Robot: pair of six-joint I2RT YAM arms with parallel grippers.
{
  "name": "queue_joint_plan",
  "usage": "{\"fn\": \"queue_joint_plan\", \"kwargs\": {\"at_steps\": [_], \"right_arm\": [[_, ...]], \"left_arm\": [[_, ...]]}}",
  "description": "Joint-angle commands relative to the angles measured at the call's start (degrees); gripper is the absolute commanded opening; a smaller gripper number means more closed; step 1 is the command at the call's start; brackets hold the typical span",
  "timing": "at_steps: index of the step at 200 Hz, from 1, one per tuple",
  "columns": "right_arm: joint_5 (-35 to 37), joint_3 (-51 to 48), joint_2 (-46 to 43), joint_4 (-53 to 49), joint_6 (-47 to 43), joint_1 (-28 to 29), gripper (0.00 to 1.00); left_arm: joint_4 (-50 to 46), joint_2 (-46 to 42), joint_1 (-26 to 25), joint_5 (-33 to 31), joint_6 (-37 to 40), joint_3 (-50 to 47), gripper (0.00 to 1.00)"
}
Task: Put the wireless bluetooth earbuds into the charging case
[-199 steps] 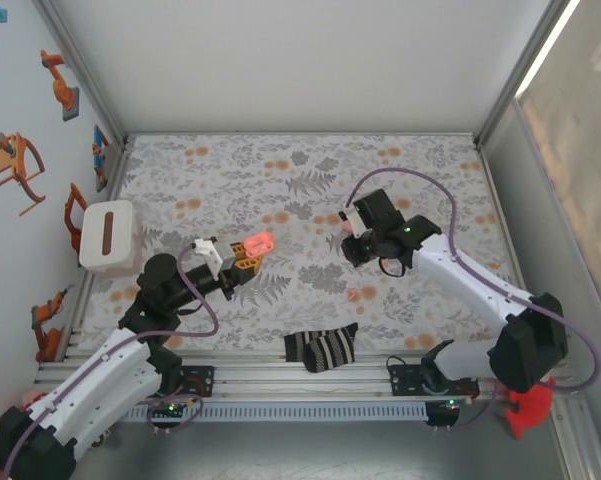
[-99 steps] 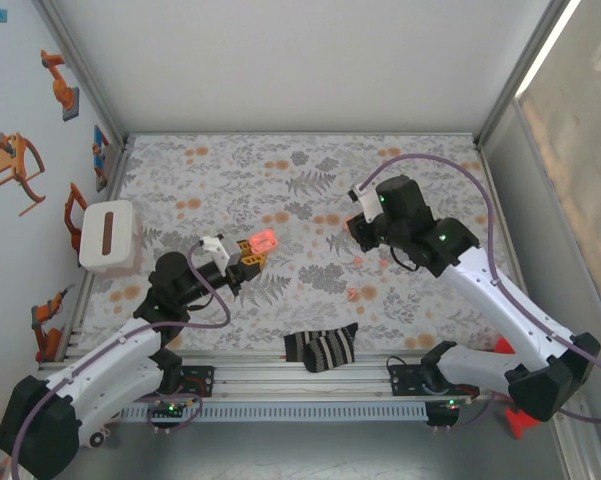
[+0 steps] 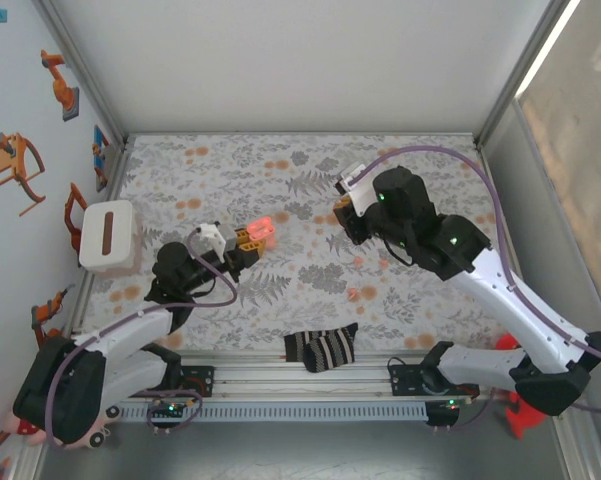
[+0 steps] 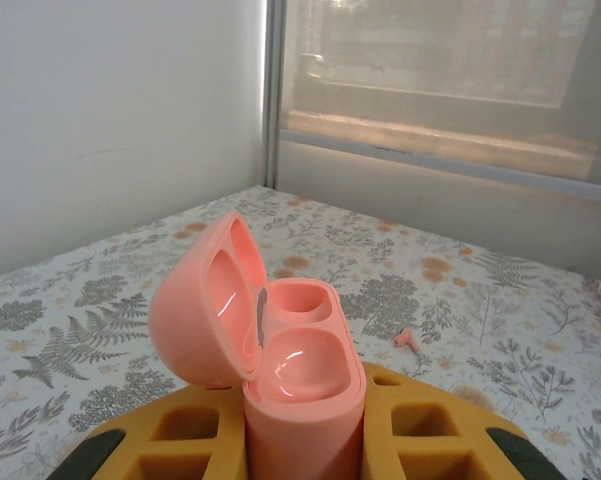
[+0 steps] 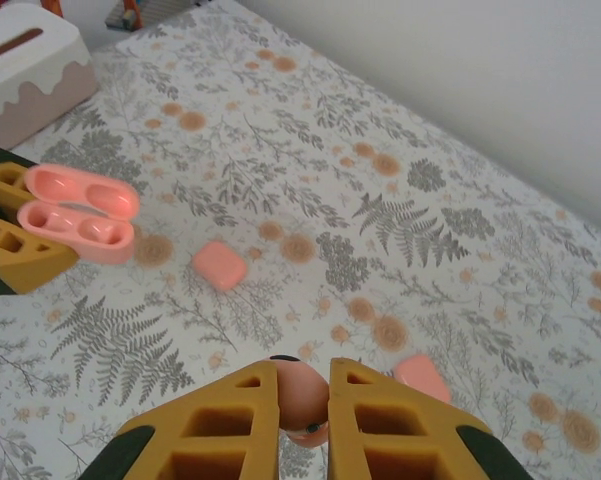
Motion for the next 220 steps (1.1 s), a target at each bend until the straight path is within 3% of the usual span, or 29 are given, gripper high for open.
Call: {"fn": "queue_joint_plan", "kwargs": {"at_steps": [1, 86, 220], "right_arm": [[2.38, 3.38, 0.98, 0.95, -3.04, 2.53, 0.13], [6.46, 9.52, 8.60, 2.96, -10.80, 11.23, 0.13], [8.80, 9.08, 16.21, 4.09, -16.31, 15.58, 0.13]], "left_arm": [[5.33, 1.91, 0.33, 5.53, -1.23, 2.83, 0.00], [10.43, 9.73, -1.96, 10.24, -2.73, 7.41, 0.00], [2.81, 6.39, -4.06, 11.78, 0.29, 10.07, 0.00]]}}
